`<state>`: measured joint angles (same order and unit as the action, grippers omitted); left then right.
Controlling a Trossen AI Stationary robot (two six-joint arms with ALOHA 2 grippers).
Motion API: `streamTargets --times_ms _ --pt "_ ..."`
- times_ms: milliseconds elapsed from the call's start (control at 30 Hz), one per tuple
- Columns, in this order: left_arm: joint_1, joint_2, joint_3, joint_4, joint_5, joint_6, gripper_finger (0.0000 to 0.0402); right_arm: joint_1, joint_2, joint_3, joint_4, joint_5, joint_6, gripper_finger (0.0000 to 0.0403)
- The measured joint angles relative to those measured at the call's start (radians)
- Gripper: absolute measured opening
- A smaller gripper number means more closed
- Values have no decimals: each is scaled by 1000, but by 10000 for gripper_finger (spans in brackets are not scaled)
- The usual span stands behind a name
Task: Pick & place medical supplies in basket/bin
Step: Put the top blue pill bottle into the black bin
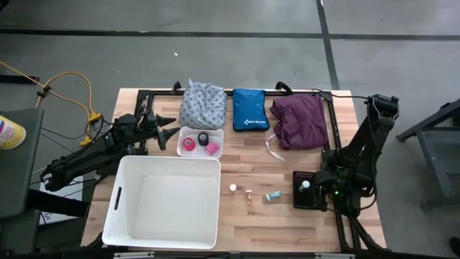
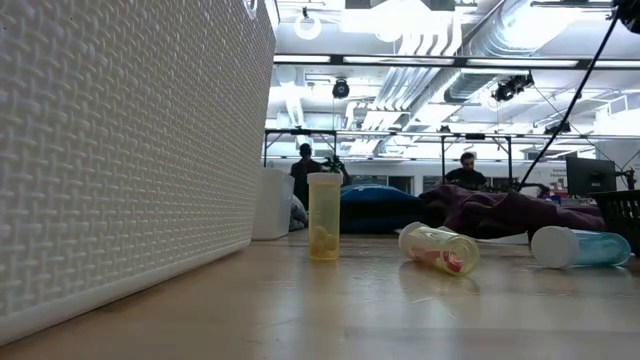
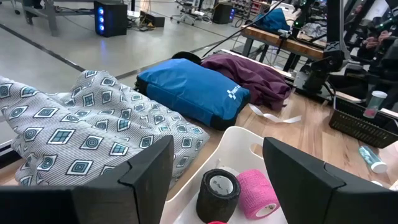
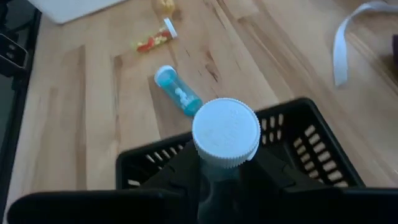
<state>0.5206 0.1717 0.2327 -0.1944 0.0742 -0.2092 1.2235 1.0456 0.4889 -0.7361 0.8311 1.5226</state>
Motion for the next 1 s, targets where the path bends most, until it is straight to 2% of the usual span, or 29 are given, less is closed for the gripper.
streamTargets --times_ms 233,733,1000 --pt "0 0 0 0 0 0 240 -27 41 0 -23 -22 34 86" --pt "0 0 0 0 0 0 240 -108 261 0 -24 -76 210 86" --pt "0 0 0 0 0 0 240 -127 303 0 -17 -75 213 86"
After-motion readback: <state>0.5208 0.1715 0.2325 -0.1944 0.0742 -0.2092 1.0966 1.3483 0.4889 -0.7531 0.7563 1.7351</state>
